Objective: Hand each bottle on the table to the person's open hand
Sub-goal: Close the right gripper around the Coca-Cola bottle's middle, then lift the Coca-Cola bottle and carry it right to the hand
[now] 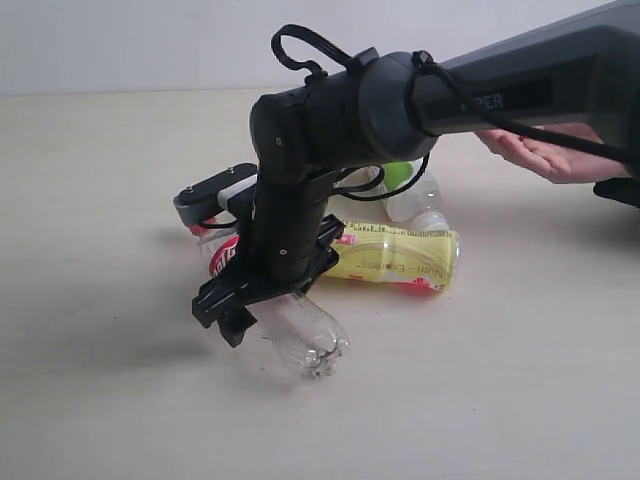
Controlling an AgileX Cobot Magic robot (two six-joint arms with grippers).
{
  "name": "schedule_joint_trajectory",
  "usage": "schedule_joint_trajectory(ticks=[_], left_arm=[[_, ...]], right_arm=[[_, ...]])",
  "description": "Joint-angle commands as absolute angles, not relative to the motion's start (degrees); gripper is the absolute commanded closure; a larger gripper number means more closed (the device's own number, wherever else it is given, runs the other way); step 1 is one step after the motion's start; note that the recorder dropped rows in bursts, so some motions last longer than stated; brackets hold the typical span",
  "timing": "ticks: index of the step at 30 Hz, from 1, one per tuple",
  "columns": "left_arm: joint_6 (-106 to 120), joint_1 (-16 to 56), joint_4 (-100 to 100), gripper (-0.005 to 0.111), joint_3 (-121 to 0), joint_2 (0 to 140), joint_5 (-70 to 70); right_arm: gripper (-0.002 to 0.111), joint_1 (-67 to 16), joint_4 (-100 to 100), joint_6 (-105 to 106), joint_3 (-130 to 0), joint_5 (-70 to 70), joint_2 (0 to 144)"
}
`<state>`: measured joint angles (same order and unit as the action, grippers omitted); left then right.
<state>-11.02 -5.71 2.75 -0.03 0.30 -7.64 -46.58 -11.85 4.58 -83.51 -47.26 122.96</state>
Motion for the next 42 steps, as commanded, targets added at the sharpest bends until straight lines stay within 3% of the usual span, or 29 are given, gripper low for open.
schedule_joint_trajectory(ticks=[1, 4, 7, 15, 18, 19, 20, 34, 42], left_arm=[[-10.96, -5.51, 2.95, 0.107, 0.0, 0.0, -7.56], [-10.96, -5.51, 2.95, 0.107, 0.0, 0.0, -7.56], [-10.96, -5.51, 2.95, 0.107, 0.0, 0.0, -7.56], [-10.96, -5.51, 2.95, 0.107, 0.0, 0.0, -7.56], [-10.96, -5.51, 2.95, 0.107, 0.0, 0.0, -7.56], [-10.96, -5.51, 2.95, 0.107, 0.0, 0.0, -7.56], [-10.96, -5.51, 2.95, 0.107, 0.0, 0.0, -7.56], [-10.96, -5.51, 2.95, 0.107, 0.0, 0.0, -7.56], [-10.96, -5.51, 2.95, 0.107, 0.0, 0.0, -7.56]], right_arm=[[0.024, -46.69, -11.77, 4.49, -83.95, -46.15, 123.34], [0.025, -46.69, -11.77, 4.49, -83.95, -46.15, 123.34], [0.032, -46.69, -11.77, 4.49, -83.95, -46.53, 123.34], [0.071, -46.69, -11.99, 4.49, -83.95, -46.91, 123.34], [0.089, -46.69, -11.99, 4.49, -83.95, -47.45, 123.34], [0.102, -46.69, -11.99, 4.49, -83.95, -47.69, 123.24], [0.108, -46.69, -11.99, 4.62, -83.95, -48.01, 123.12], [0.108, -45.84, -20.01, 13.21, -83.95, -50.84, 107.16], [0.108, -35.67, -18.76, 13.53, -81.05, -54.53, 101.39]])
